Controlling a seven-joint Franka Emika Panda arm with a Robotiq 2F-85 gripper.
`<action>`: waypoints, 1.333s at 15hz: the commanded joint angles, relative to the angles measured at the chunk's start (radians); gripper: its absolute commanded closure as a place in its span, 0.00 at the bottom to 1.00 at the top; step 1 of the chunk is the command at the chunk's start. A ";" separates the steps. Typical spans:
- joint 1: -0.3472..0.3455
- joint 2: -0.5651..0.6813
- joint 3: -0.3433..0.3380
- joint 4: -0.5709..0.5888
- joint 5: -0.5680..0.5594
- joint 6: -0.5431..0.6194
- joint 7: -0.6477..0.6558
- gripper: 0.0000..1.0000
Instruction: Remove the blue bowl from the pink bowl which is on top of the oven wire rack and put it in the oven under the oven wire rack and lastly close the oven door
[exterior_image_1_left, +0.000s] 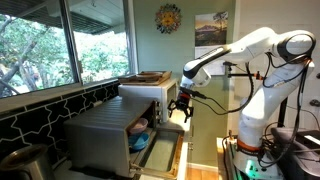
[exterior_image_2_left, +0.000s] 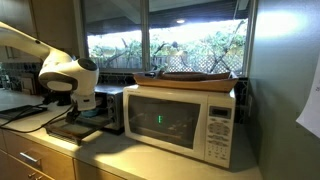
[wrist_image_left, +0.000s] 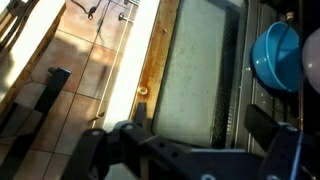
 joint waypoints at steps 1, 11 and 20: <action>-0.003 0.032 -0.059 0.019 -0.056 -0.030 -0.223 0.00; 0.042 0.205 -0.226 0.046 -0.035 -0.039 -0.936 0.00; 0.046 0.379 -0.269 0.123 0.061 -0.281 -1.339 0.00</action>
